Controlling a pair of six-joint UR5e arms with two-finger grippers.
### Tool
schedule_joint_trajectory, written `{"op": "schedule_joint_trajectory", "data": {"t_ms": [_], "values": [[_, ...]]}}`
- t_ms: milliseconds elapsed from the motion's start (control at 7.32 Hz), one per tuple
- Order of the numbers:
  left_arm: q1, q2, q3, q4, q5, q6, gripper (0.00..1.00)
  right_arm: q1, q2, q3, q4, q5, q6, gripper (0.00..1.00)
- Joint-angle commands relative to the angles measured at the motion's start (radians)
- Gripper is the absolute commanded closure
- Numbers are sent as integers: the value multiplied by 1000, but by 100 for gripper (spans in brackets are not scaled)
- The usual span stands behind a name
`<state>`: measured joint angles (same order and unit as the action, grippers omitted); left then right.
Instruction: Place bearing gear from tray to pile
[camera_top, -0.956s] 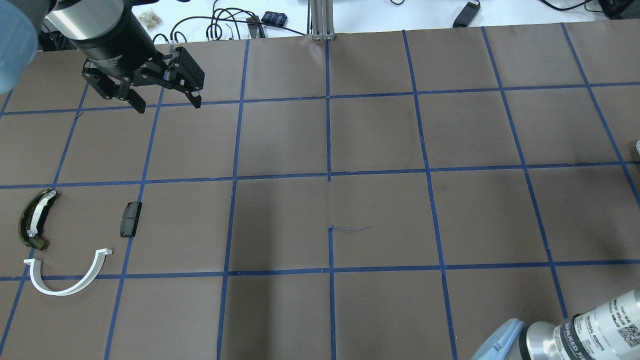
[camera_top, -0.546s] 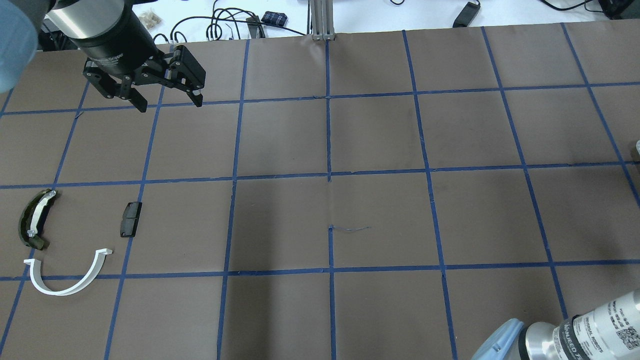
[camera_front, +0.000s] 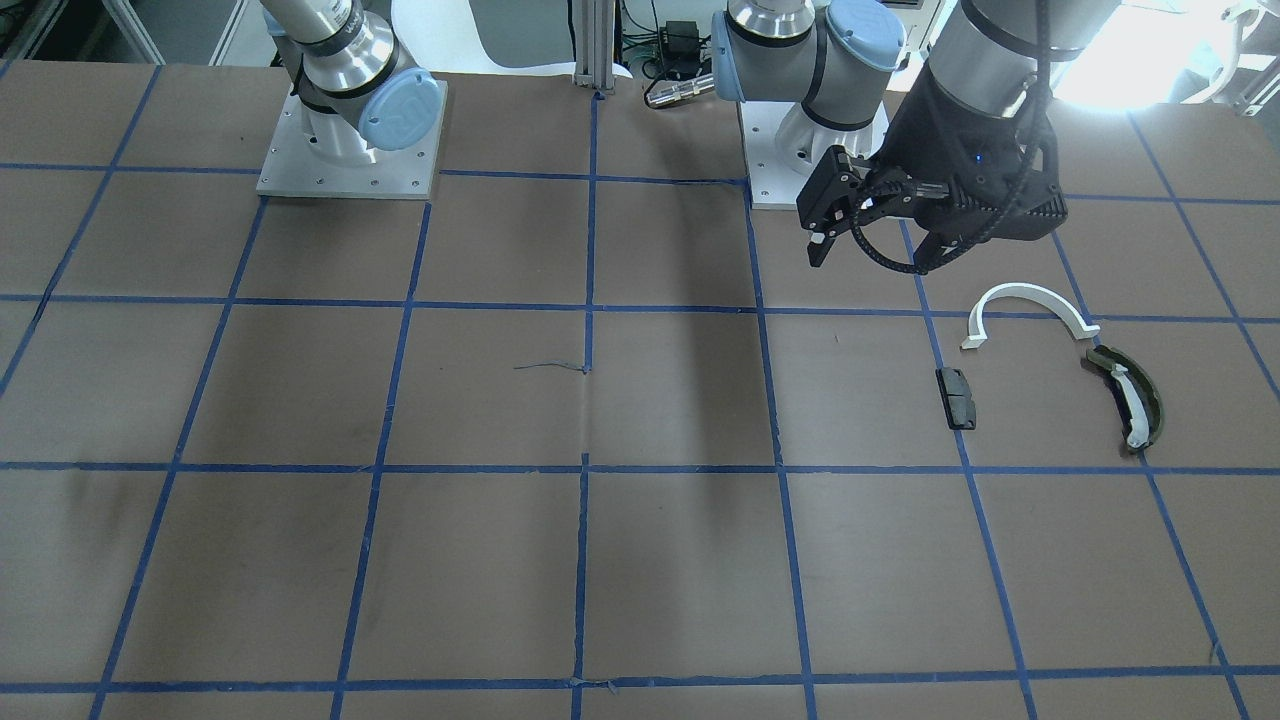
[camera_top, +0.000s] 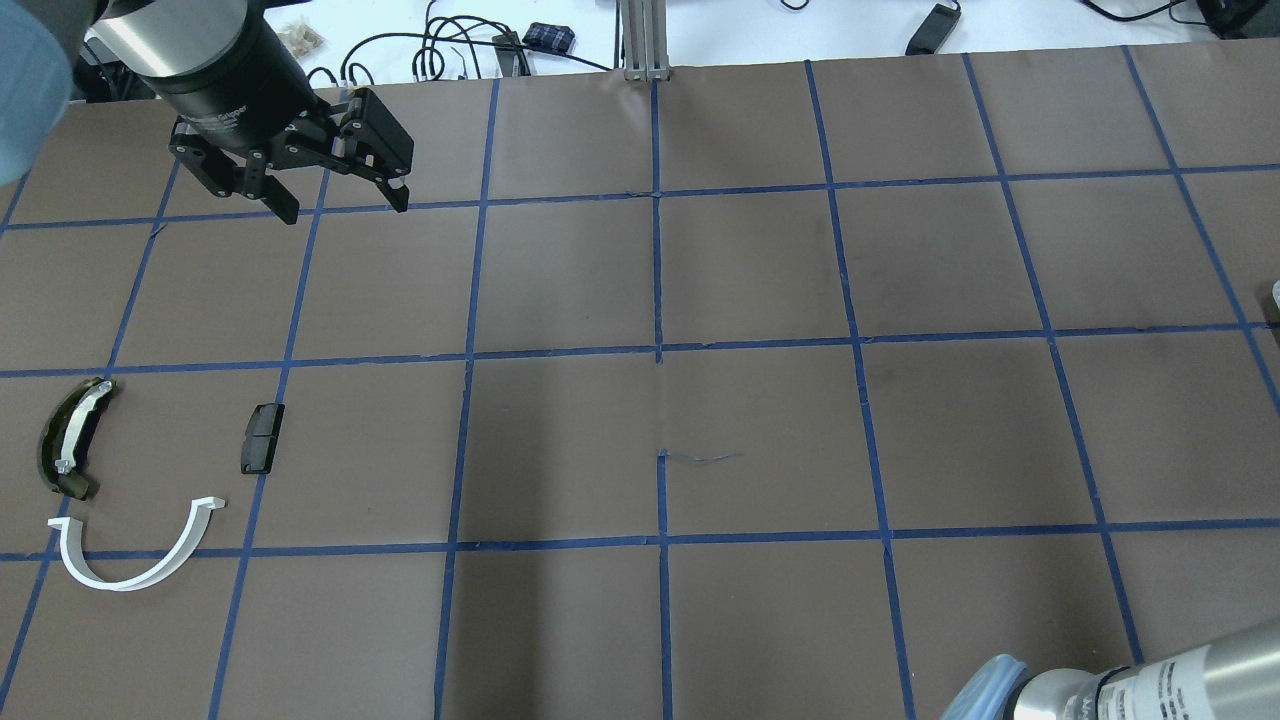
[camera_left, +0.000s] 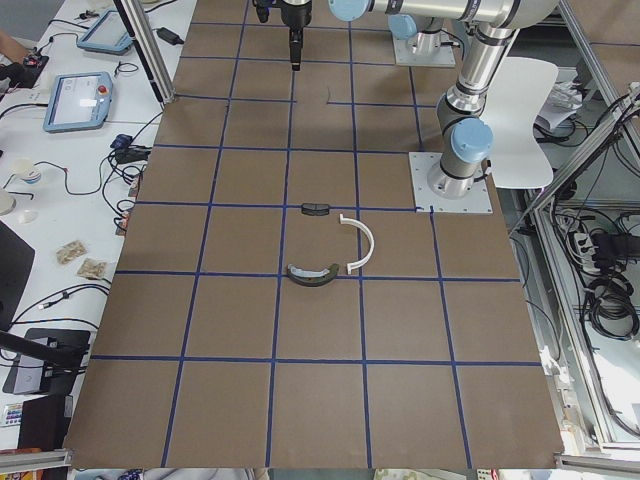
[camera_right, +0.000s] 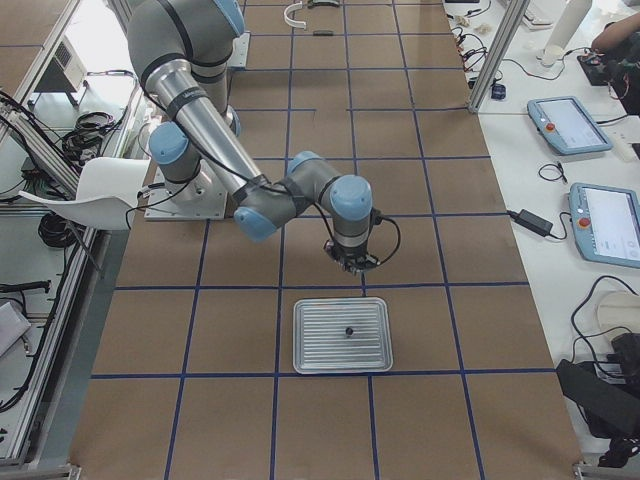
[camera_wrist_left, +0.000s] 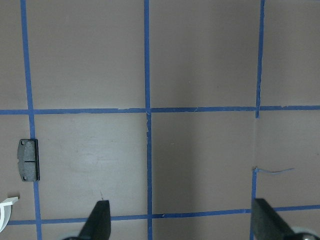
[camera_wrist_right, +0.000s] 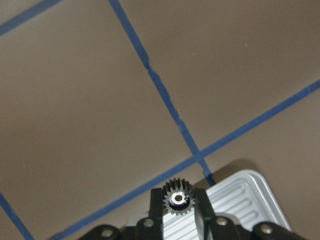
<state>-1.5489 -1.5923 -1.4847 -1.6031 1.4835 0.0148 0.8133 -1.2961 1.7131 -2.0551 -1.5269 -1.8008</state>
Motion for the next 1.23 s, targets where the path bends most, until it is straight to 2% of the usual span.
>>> {"op": "schedule_joint_trajectory", "data": {"t_ms": [0, 546, 820, 1093], "values": [[-2, 0, -2, 2, -2, -1, 0, 229, -41, 2, 74, 4, 375, 100], [-2, 2, -2, 2, -2, -1, 0, 713, -3, 0, 56, 5, 1243, 100], [-2, 2, -2, 2, 0, -1, 0, 872, 21, 5, 38, 10, 1510, 100], [-2, 0, -2, 2, -2, -1, 0, 1033, 118, 28, -84, 4, 1820, 100]]}}
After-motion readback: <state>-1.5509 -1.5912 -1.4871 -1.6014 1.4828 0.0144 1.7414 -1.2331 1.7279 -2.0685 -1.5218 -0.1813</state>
